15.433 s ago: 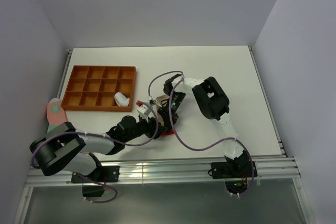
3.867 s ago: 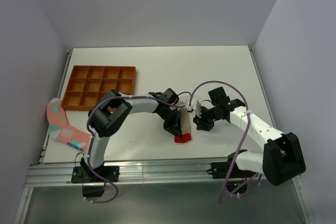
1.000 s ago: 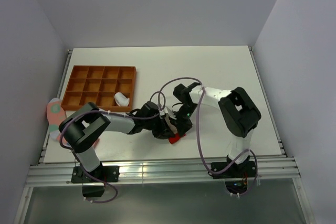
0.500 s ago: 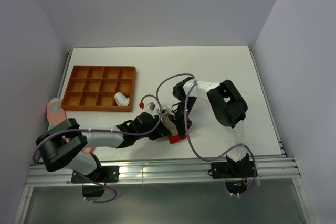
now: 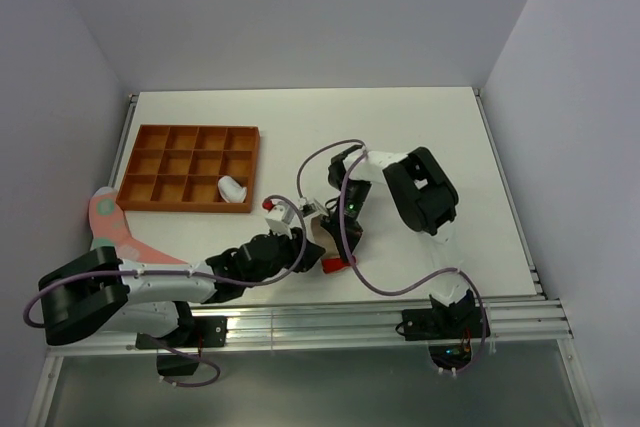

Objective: Roll the socks
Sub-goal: Roll the sock at the center of the board.

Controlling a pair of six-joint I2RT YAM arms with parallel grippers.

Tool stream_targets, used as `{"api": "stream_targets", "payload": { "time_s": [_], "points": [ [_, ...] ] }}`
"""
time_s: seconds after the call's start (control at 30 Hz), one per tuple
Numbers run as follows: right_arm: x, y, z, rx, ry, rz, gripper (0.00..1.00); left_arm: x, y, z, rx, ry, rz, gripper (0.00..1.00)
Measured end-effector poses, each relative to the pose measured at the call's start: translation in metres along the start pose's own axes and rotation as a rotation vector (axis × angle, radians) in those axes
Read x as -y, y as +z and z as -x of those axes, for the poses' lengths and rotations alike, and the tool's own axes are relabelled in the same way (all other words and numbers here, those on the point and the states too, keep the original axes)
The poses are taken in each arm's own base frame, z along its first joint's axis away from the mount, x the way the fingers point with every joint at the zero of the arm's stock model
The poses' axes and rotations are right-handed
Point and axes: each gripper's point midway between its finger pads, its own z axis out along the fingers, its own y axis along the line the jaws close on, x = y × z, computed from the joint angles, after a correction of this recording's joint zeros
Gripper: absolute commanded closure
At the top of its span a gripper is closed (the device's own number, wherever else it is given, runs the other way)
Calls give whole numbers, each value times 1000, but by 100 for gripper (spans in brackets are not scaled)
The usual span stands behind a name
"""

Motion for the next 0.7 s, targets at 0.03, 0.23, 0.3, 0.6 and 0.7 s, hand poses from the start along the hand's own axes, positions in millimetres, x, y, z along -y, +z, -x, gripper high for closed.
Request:
{"api": "stream_targets", "payload": {
  "time_s": [0.03, 0.23, 0.3, 0.6, 0.7],
  "points": [
    [1, 0, 1, 0, 12, 4, 92, 1, 1, 0, 2, 31, -7, 59],
    [3, -1, 4, 5, 77, 38, 91, -5, 9, -13, -41, 205, -25, 52],
    [3, -1, 4, 7, 85, 40, 91, -4, 16, -19, -67, 251, -31, 50],
    [3, 0, 4, 10, 114, 55, 92, 3, 37, -33, -126, 364, -83, 49],
    [4, 0, 3, 14, 126, 62, 92, 0, 39, -42, -154, 376, -89, 49]
  ]
}}
